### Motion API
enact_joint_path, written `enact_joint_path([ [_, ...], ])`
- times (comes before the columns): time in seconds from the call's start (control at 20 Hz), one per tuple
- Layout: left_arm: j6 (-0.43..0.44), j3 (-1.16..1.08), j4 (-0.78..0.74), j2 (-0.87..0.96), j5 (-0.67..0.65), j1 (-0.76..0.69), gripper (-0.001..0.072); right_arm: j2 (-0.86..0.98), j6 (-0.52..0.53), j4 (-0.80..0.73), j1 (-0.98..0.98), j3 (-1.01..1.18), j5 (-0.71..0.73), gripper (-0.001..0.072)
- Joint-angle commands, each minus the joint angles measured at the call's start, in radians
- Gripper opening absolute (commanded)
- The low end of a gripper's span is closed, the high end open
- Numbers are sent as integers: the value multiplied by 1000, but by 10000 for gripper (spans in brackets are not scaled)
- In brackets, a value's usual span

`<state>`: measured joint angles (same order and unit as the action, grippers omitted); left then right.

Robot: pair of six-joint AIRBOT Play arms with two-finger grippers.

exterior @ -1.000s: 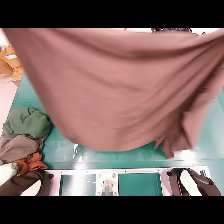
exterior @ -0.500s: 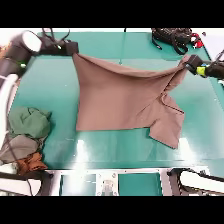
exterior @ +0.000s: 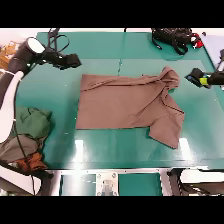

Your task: Fold the shirts.

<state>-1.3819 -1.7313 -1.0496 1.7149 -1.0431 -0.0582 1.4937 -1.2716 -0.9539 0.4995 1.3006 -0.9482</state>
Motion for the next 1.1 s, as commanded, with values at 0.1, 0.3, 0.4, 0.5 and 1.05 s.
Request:
enact_joint_path([
  [0.1, 4, -26, -1, 3, -428, 83, 19, -108, 28, -60, 206, -126, -252, 198],
  [0.3, 32, 260, -24, -129, -439, 83, 19, -209, 40, -113, 324, -312, -220, 336],
  [0.4, 40, 504, -39, -256, -343, 83, 20, -211, 47, -113, 346, -385, -188, 336],
  [0.5, 39, 696, -63, -345, -237, 83, 100, -211, 51, -106, 337, -445, -143, 336],
  [1.05, 216, 929, 328, -187, -127, 2, 619, -169, 61, -94, 261, -486, -106, 336],
])
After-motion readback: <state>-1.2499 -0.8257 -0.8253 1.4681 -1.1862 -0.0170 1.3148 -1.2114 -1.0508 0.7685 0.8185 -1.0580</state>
